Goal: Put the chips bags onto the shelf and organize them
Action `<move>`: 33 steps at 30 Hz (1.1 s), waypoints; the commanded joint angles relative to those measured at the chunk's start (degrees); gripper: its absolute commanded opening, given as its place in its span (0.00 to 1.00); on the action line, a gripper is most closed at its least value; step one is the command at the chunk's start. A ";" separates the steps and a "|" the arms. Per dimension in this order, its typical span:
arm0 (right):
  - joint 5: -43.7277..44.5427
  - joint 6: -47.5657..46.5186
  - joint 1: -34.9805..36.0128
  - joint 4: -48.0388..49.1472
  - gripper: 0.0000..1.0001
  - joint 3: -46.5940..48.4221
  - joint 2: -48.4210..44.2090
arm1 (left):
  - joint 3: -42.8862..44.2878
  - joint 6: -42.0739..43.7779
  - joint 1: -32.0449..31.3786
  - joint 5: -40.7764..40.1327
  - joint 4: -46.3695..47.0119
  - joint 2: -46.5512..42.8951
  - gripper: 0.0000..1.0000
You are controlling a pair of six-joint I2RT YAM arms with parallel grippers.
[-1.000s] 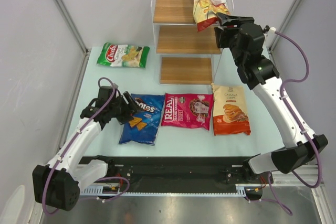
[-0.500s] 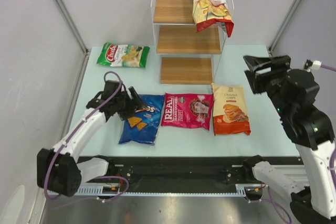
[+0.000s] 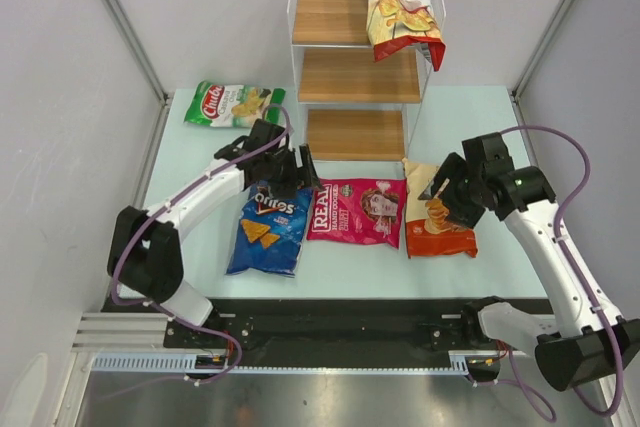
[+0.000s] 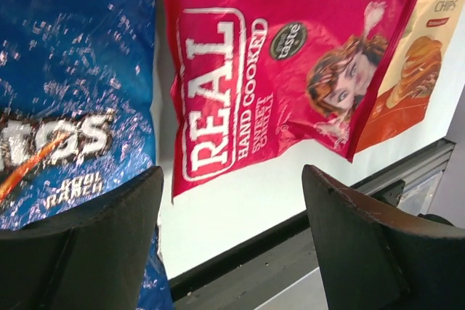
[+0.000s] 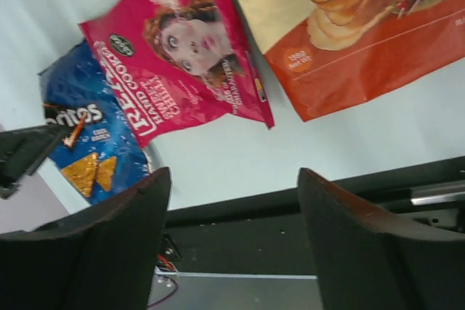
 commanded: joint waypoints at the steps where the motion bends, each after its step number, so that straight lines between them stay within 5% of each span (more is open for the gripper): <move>1: -0.68 -8.70 -3.73 -0.22 0.79 -2.14 0.25 | 7.05 4.12 -0.96 2.95 -1.21 2.36 0.82; 7: -9.79 -9.06 -19.95 6.81 0.85 -11.62 -0.62 | 18.21 3.68 -6.49 9.09 -0.25 8.24 0.81; 12: -12.09 -10.65 -26.85 10.85 0.84 -16.38 0.86 | 24.46 0.62 -12.73 14.19 3.17 16.40 0.81; 20: -15.62 -8.96 -27.74 17.10 0.84 -24.54 3.85 | 30.79 -1.06 -18.88 16.58 6.34 24.42 0.80; 33: -17.37 -6.78 -27.83 20.26 0.83 -35.62 2.54 | 30.80 2.18 -25.75 7.44 14.43 30.05 0.81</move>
